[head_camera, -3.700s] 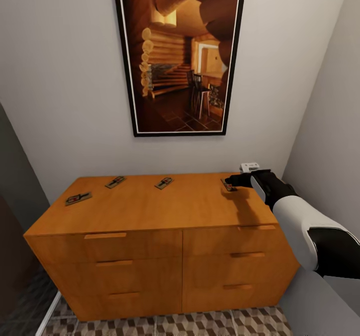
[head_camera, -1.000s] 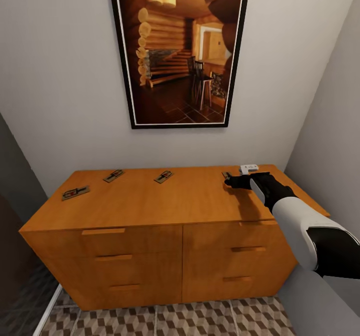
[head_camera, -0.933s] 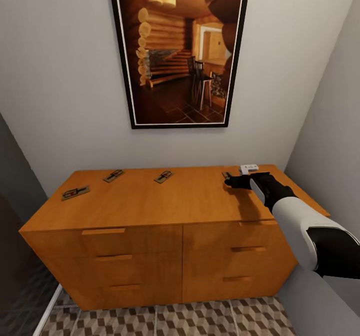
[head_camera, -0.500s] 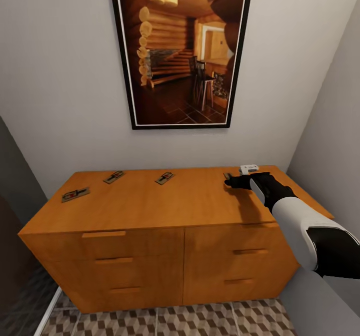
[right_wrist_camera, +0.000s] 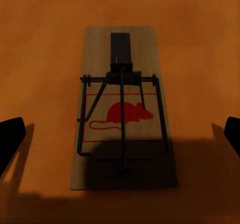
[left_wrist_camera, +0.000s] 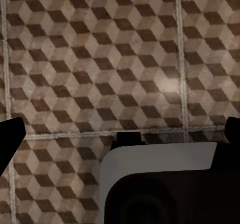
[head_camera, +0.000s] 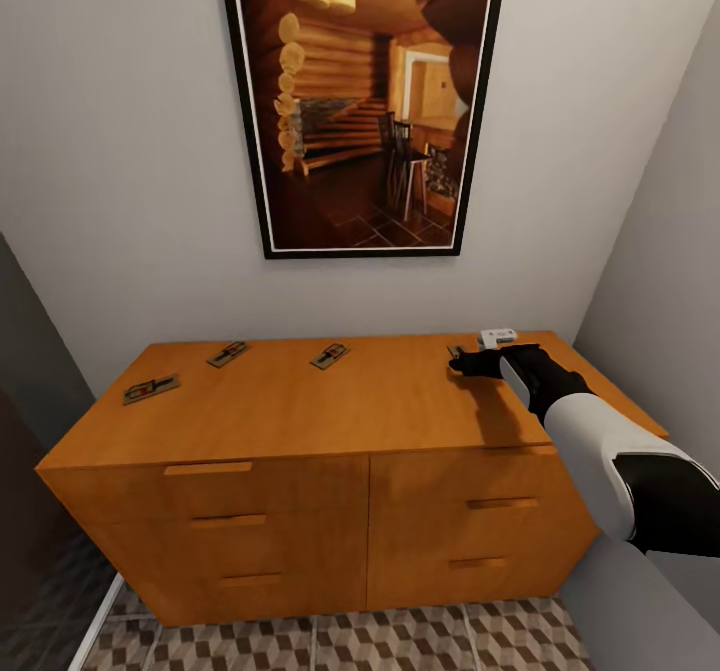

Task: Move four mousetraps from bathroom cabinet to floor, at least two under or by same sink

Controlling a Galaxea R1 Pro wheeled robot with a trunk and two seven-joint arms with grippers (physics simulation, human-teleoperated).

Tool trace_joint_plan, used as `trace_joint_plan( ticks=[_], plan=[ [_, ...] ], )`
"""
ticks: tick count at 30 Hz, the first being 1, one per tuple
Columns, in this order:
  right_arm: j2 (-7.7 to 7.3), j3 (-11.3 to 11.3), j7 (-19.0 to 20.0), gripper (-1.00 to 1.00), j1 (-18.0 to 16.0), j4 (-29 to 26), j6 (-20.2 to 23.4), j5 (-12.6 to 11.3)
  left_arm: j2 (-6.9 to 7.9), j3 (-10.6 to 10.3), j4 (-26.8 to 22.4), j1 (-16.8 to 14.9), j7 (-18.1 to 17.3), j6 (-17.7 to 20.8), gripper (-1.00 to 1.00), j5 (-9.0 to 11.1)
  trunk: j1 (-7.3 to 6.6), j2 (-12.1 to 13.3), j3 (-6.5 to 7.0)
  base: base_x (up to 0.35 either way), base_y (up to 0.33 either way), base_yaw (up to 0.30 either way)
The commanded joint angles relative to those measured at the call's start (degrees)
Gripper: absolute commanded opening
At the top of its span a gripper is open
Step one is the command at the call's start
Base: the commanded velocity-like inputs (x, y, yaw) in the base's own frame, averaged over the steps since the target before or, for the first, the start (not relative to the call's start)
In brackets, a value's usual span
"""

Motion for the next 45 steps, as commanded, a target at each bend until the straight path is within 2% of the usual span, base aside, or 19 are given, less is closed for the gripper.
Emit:
trace_joint_plan(
  ticks=[1, 45],
  plan=[
    [-0.03, 0.1, 0.3, 1.00, 0.0, -0.1, 0.3, 0.4, 0.00, 0.0, -0.1, 0.0, 0.0, -0.1, 1.00, 0.1, 0.00, 0.0, -0.05, 0.000, 0.000, 0.000],
    [-0.11, 0.1, 0.3, 1.00, 0.0, 1.0, -1.2, 0.4, 0.00, 0.0, 0.0, 0.0, 0.0, -0.1, 1.00, 0.1, 0.00, 0.0, -0.05, 0.000, 0.000, 0.000]
  ],
)
